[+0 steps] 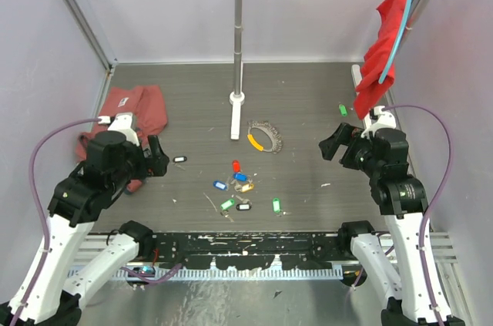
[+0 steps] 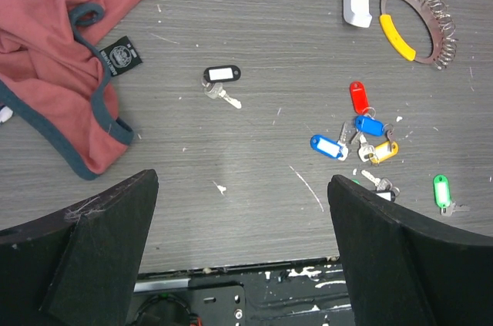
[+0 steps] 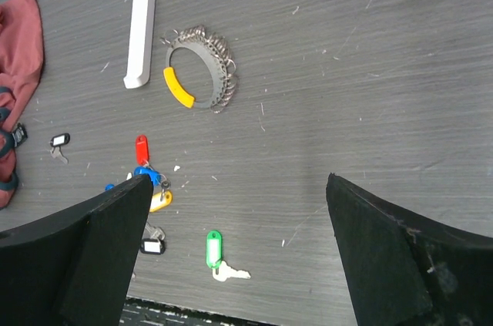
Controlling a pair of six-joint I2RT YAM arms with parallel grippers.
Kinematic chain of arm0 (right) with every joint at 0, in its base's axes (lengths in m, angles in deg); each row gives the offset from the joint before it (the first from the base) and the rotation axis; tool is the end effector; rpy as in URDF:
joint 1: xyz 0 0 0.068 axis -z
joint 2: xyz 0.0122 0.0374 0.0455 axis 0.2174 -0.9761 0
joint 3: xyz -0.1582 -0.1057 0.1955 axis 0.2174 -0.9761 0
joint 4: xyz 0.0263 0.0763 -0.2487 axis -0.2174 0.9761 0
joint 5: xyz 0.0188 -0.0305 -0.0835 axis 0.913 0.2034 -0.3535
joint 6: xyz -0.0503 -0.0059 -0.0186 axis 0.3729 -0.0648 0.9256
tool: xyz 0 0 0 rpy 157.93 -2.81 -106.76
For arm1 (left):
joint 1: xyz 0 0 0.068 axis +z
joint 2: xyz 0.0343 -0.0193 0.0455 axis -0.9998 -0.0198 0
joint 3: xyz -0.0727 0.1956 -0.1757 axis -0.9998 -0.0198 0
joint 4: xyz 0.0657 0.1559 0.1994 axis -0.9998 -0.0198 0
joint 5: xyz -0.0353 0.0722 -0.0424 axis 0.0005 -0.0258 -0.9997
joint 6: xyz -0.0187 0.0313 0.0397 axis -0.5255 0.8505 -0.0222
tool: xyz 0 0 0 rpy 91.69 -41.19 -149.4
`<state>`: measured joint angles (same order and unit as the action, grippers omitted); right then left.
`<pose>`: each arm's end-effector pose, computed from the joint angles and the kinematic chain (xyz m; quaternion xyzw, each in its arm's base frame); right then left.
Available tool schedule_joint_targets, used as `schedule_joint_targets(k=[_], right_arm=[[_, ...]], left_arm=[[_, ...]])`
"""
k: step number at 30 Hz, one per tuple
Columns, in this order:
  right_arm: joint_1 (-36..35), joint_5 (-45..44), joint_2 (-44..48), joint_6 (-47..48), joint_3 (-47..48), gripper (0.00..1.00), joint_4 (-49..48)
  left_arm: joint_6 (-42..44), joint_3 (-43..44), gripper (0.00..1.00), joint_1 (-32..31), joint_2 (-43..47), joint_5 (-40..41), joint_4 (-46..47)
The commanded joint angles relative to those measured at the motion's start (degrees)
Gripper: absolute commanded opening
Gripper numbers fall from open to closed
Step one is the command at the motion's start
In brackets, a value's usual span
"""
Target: Put the keys on the keyring
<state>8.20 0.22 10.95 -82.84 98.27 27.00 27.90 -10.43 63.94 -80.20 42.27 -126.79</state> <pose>0.1248 0.0148 0.3414 0.0878 0.8533 0.1750 0.4833 0.0960 -0.0366 0.3662 -0.0210 0.8871 -0.0953 0.4511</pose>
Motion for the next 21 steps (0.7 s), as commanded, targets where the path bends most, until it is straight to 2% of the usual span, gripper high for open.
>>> schedule_joint_targets(k=[1, 6, 9, 14, 21], right_arm=[[0.17, -1.72, -0.59, -1.23, 3.89, 1.00, 2.88], [0.19, -2.16, -1.97, 0.57, 3.63, 1.00, 4.04], [0.15, -2.86, -4.50, 1.82, 2.82, 1.00, 3.86], [0.16, -1.89, -9.05, 2.74, 2.22, 1.00, 2.19], [-1.13, 1.97, -17.79, 2.24, -1.18, 0.92, -3.22]], left_arm=[[1.87, -3.43, 0.98, 0.21, -1.31, -4.91, 5.75], [2.11, -3.78, 0.98, 0.23, -2.78, -2.60, 4.80], [1.50, -4.01, 0.98, 0.23, -1.52, 0.10, 4.26], [1.22, -4.82, 0.98, 0.23, 1.06, -0.23, 5.45], [0.66, -4.74, 0.98, 0.21, 0.79, 1.07, 4.97]])
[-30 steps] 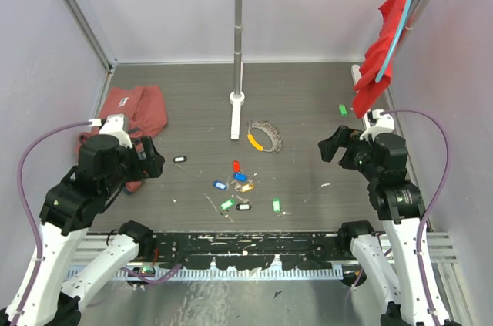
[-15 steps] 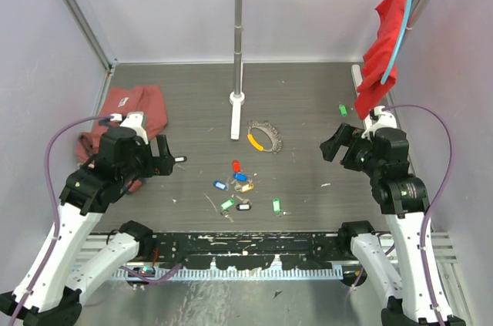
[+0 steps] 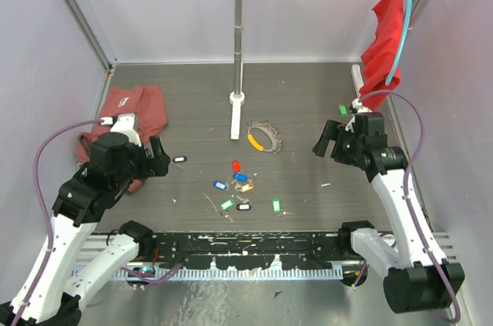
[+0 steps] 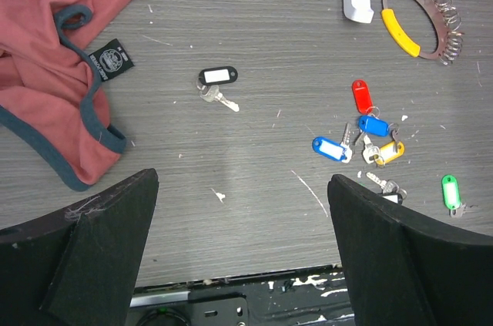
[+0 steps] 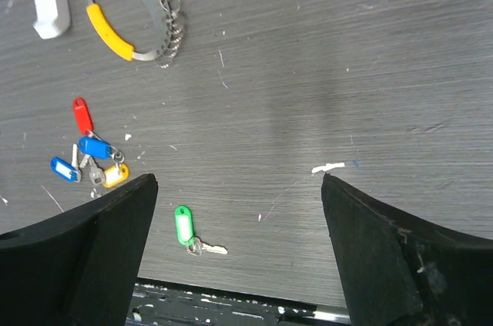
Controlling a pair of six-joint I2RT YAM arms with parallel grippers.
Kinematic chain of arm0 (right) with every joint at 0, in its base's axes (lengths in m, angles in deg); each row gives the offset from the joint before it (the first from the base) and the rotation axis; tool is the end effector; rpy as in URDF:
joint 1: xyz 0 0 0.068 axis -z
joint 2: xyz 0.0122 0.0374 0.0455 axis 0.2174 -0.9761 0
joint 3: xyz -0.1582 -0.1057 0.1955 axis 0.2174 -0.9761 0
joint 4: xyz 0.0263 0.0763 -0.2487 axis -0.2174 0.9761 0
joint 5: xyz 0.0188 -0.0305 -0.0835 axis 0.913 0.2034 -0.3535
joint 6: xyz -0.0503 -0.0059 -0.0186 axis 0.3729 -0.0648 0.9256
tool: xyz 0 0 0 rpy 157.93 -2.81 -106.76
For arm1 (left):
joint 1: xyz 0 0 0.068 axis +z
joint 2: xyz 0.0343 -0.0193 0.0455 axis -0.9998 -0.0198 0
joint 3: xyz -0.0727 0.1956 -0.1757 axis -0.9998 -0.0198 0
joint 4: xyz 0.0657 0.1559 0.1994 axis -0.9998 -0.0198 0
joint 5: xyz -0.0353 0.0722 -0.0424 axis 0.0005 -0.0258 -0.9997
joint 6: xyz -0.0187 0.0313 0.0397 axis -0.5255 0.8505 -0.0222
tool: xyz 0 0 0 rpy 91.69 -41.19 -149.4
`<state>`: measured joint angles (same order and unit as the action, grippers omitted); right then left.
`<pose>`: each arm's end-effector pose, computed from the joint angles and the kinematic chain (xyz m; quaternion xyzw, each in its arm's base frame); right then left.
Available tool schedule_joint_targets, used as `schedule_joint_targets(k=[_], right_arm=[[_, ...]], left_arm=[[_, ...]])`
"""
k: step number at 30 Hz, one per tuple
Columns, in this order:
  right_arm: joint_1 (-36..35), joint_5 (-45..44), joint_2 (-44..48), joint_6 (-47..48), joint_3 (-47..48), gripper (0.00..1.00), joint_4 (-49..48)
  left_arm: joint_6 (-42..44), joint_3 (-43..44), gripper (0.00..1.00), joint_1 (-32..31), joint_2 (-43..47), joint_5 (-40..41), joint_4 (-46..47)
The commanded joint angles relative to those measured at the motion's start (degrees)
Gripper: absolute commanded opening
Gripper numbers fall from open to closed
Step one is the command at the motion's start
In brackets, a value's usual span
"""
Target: Put the keys on the keyring
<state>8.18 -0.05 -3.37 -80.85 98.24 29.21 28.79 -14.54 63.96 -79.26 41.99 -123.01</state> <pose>0.1748 0.0185 0.3050 0.0916 0.9175 0.1429 0.3597 0.1015 -0.0393 0.3524 -0.0137 0.8850 -0.0958 0.4554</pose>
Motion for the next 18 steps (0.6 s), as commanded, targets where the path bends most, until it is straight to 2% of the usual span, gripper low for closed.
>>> schedule_joint_targets(k=[1, 9, 18], right_arm=[[-2.25, 1.39, -4.87, -0.10, -1.26, 0.92, -6.41], [-15.91, -6.70, -21.58, -0.55, 1.92, 0.89, -17.53], [-18.23, -4.99, -43.33, 7.95, 13.83, 0.88, -24.39]], left_arm=[[-0.33, -0.69, 0.98, 0.21, -0.16, 1.38, 1.11], [-0.52, -0.65, 0.98, 0.21, -2.32, 1.74, 1.33], [-0.47, -0.69, 0.98, 0.21, -2.65, 1.40, 1.26]])
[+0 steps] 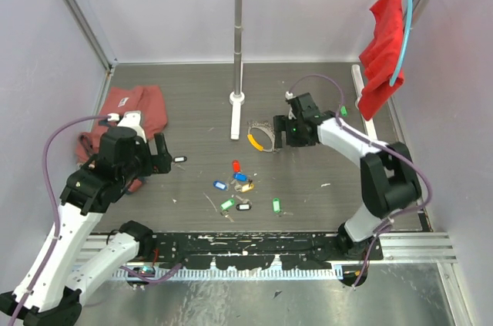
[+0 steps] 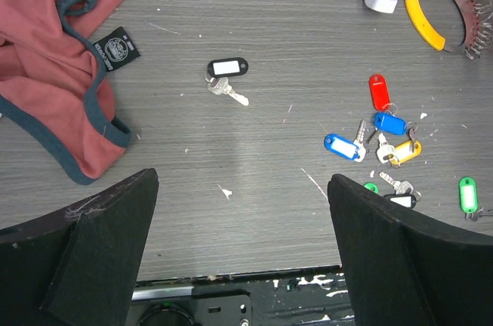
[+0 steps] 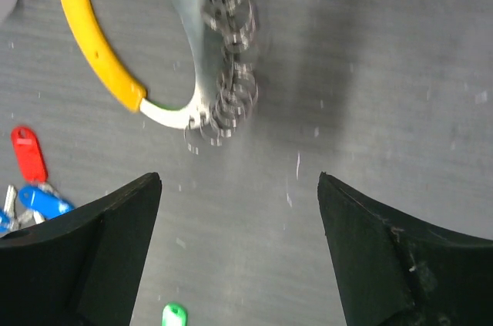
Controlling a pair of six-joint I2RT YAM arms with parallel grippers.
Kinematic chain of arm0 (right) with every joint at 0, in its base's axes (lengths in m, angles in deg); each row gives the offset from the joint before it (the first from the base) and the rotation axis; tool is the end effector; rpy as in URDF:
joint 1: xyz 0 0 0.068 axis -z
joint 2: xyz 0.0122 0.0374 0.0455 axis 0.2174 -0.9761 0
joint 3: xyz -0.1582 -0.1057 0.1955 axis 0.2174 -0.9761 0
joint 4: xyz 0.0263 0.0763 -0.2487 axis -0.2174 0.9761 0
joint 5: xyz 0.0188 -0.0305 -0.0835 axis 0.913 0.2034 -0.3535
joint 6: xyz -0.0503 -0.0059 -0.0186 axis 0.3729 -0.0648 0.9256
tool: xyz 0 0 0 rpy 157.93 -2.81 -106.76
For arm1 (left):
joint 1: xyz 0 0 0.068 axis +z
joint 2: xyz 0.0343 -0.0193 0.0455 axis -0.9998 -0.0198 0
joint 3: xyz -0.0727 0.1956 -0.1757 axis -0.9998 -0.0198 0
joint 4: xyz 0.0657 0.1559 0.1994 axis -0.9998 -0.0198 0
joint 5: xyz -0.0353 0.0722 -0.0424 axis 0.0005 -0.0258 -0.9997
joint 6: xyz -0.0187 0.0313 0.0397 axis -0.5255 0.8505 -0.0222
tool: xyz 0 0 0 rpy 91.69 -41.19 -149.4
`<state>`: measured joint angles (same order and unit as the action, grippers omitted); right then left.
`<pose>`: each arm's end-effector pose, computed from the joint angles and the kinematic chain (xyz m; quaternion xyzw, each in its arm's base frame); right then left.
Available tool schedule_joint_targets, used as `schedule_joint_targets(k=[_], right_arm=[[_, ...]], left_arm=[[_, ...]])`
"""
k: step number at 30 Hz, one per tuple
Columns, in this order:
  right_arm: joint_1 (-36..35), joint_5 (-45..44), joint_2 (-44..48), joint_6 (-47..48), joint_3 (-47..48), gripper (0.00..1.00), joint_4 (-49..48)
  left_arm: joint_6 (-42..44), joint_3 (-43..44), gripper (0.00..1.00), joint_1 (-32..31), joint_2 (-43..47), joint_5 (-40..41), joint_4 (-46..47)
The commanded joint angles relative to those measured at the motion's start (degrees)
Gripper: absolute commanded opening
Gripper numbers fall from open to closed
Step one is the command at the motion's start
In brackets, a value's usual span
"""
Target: Put the keys on the keyring
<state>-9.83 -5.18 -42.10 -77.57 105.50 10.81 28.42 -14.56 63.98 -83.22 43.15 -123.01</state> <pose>0.2938 0.1231 0.2109 -0.0617 0.9592 0.1148 0.2508 0.1165 -0.0455 0.3457 -0.0174 0.8994 -0.0752 0.4303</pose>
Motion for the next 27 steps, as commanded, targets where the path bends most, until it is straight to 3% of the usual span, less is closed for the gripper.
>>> schedule_joint_targets(k=[1, 11, 20, 27], right_arm=[[-0.20, 0.91, -6.47, 5.39, 8.88, 0.87, -5.70], [-0.60, 2.79, -20.03, 10.01, 21.67, 0.76, -3.32], [-1.46, 2.88, -25.63, 12.01, 25.93, 0.72, -1.71], [-2.47, 1.32, -28.41, 12.69, 27.80, 0.60, -0.82]], left_arm=[[-0.06, -0.74, 0.98, 0.19, 1.50, 0.35, 1.38], [-0.15, -0.72, 0.98, 0.18, 0.58, 0.52, 1.40], [-0.07, -0.83, 0.98, 0.18, 0.06, 0.22, 1.63], [-0.06, -0.78, 0.98, 0.16, -0.33, 0.14, 1.66]])
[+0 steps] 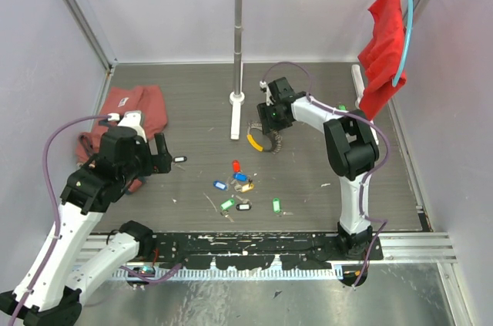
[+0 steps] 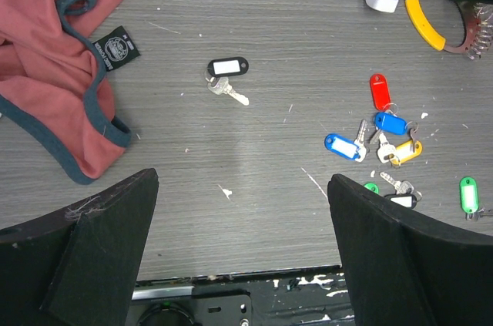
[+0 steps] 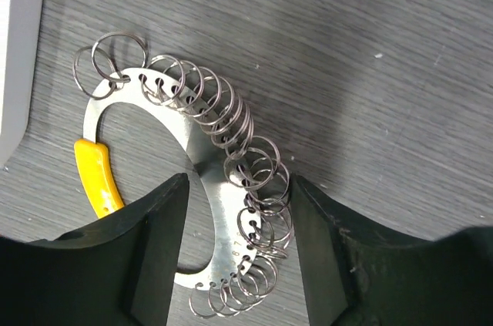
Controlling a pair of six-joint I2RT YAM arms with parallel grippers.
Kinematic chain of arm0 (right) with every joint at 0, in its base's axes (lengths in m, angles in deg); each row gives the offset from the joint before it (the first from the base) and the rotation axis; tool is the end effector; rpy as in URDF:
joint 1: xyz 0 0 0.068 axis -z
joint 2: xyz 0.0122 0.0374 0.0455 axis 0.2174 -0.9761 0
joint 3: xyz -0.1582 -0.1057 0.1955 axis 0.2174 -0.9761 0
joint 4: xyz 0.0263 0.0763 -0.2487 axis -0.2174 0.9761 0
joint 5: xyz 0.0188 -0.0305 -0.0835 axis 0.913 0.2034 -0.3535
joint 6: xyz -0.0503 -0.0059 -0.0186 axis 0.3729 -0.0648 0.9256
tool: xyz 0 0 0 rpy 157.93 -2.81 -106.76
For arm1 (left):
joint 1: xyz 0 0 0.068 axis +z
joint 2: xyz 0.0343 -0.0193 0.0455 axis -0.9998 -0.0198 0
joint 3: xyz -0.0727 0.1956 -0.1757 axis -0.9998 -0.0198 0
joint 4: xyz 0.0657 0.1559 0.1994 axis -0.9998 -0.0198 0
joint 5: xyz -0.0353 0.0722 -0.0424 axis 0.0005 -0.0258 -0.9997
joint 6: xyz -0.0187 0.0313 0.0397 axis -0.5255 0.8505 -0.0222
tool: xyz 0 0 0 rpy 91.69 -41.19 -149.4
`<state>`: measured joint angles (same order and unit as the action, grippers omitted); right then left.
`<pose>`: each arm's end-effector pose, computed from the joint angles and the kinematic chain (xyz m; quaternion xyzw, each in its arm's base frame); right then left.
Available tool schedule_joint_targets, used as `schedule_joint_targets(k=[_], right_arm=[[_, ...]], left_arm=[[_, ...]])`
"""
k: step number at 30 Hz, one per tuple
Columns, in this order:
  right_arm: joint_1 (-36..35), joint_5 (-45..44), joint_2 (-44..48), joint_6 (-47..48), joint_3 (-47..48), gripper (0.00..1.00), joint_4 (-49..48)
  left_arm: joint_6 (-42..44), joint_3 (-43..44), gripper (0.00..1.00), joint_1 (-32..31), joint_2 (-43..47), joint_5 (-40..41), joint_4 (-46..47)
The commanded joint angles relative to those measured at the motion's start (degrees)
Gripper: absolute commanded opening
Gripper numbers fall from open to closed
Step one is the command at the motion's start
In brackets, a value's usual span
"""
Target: Put the keys on the keyring
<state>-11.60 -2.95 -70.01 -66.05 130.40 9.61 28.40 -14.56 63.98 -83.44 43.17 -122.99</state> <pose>0.3955 0.1810 0.1662 -0.1775 0.9483 0.1076 0.2401 0.1173 -0.0458 0.3453 -0.0175 0.9001 -0.0744 0.4289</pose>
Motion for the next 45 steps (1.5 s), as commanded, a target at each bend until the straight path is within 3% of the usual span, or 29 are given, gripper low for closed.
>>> schedule_joint_targets(k=[1, 12, 16, 21, 38, 45], right_arm=[[-0.79, -1.44, -0.79, 1.21, 3.13, 0.58, 0.43], [-1.22, -3.76, -0.23, 0.98, 2.93, 0.25, -0.08], [-1.53, -4.89, 3.10, 0.42, 1.44, 0.06, -0.82], [-2.57, -7.08, 9.09, -0.20, -1.54, 0.01, -1.72], [-5.78, -10.49, 30.19, -2.19, -7.56, 0.01, 3.67], [-10.42, -14.52, 41.22, -2.30, -8.91, 0.01, 7.40]], left_arm=[[-0.04, -0.86, 0.98, 0.17, -0.16, 0.21, 1.64], [-0.12, -0.52, 0.98, 0.19, -1.83, 1.77, 0.94], [-0.22, -0.58, 0.98, 0.23, -0.91, 2.12, 0.95], [-0.12, -0.78, 0.98, 0.18, 0.73, 1.73, 1.29], [0.36, -0.76, 0.98, 0.19, 1.02, 1.98, 0.67], [-0.57, -0.70, 0.98, 0.18, 4.49, -6.33, 3.61]])
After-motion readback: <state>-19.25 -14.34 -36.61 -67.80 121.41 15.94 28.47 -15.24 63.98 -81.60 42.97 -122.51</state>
